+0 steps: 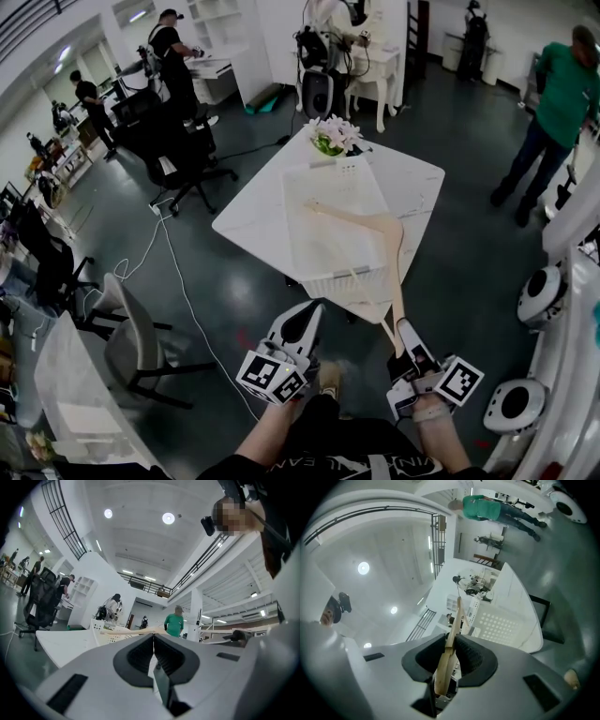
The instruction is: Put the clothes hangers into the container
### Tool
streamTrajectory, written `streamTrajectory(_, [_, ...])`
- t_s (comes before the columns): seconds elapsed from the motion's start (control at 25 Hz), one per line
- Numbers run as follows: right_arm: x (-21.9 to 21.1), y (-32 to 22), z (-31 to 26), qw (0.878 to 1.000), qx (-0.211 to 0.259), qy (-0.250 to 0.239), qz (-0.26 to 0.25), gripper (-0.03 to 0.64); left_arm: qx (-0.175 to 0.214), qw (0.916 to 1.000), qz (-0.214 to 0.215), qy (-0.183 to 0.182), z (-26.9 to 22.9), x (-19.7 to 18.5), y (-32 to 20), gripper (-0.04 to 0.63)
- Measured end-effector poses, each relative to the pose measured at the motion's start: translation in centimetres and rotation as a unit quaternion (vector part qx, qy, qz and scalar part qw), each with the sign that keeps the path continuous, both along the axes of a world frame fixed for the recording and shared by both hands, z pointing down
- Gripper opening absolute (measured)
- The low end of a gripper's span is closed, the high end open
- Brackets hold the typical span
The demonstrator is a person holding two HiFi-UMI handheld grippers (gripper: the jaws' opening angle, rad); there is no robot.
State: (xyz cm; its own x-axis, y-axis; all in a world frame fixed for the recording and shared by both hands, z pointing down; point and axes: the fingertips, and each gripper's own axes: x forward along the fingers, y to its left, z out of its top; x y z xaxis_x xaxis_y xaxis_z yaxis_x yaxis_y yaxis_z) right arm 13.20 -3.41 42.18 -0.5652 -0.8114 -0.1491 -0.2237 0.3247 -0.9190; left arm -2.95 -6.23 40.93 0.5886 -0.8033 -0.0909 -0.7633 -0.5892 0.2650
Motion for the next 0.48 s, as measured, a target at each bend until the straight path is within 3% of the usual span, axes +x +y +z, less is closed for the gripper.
streamTrajectory(0.2, [-1.3,-2.7,-0.5,0.999,-0.005,0.04,-0.004,0.071,0.008,0.9999,-0.006,-0.013,-0.8,-0.7,-2.7,0.011])
streamTrajectory(0.48, [-2.6,-5.8,-1.5,0.997,-0.014,0.076,-0.005,0.071,0.003,1.0,0.001,-0.004,-1.6,-1.5,-5.6,0.011])
